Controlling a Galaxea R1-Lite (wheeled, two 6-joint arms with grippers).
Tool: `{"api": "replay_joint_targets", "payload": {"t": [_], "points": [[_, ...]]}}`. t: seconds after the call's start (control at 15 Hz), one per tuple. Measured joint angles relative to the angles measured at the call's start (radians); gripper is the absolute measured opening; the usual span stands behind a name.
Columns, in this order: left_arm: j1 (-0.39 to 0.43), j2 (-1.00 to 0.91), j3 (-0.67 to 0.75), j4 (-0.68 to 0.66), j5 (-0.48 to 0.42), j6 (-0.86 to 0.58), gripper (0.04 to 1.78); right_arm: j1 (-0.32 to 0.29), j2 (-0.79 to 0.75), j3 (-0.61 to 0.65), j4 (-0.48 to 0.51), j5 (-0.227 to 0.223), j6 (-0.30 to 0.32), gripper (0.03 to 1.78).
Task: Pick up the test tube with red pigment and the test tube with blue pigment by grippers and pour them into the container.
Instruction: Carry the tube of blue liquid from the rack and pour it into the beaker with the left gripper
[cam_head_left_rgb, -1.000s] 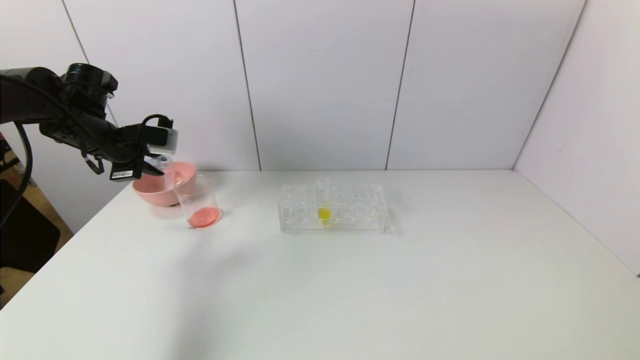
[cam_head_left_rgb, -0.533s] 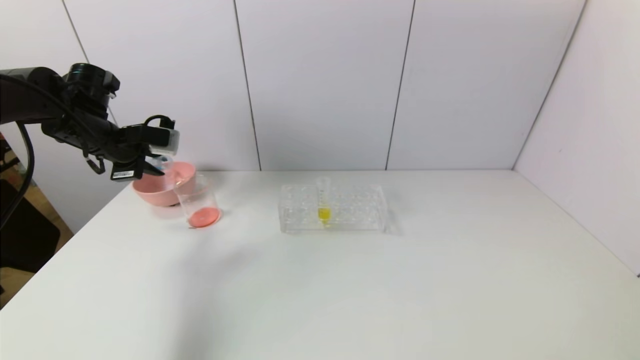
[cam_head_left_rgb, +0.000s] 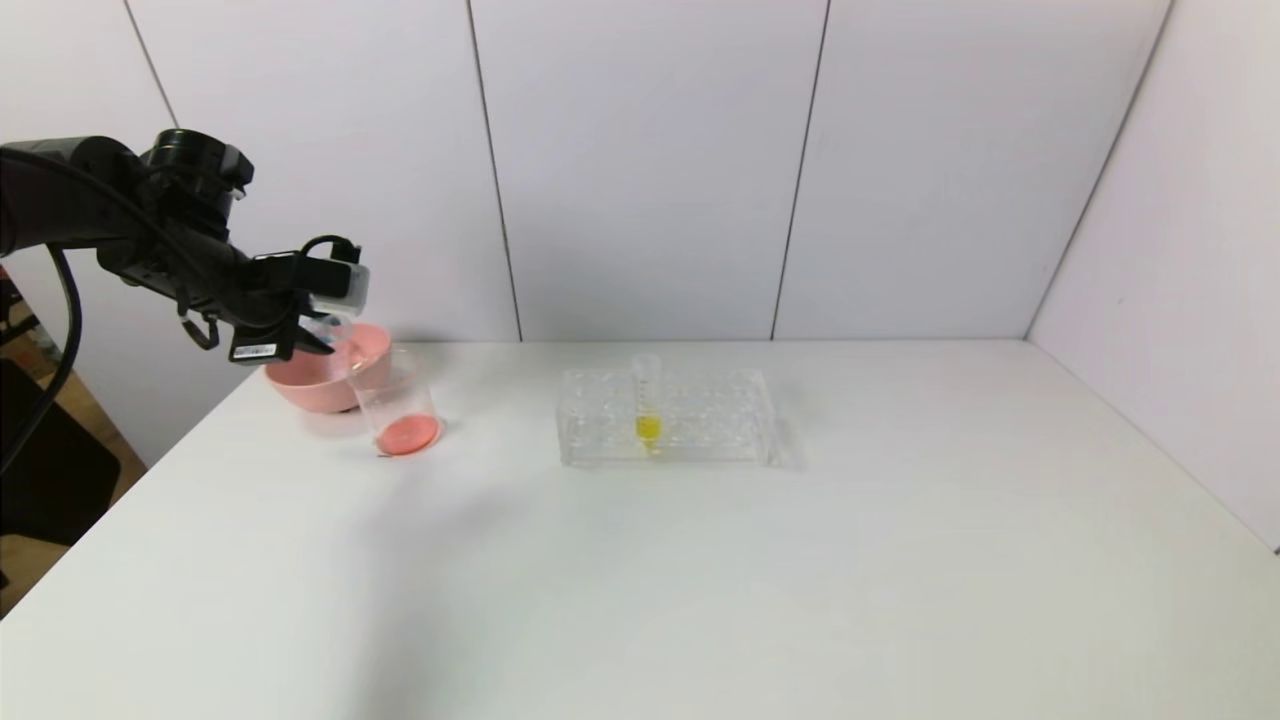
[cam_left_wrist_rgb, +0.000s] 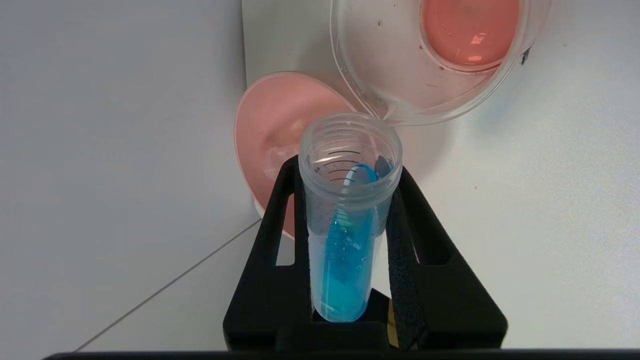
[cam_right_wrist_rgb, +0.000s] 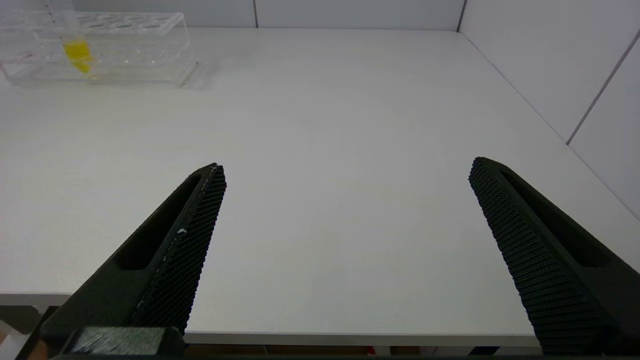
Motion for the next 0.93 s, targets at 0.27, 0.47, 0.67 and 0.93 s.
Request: {"api": "replay_joint_targets", "payload": {"t": [0.27,0.47,0.67,0.93], "points": [[-0.018,0.007,0.000,0.000,0.056,0.000,0.45,0.000,0.000,0.000,0.000,0.000,0.000,1.77],[-0.025,0.010,0.000,0.000,0.077,0.000,0.45,0.000,0.000,0.000,0.000,0.000,0.000,1.77],[-0.028,0.012,0.000,0.000,0.078,0.001,0.45,0.000,0.000,0.000,0.000,0.000,0.000,1.77],[-0.029,0.014,0.000,-0.001,0.091,0.001,0.45,0.000,0.000,0.000,0.000,0.000,0.000,1.77]]}}
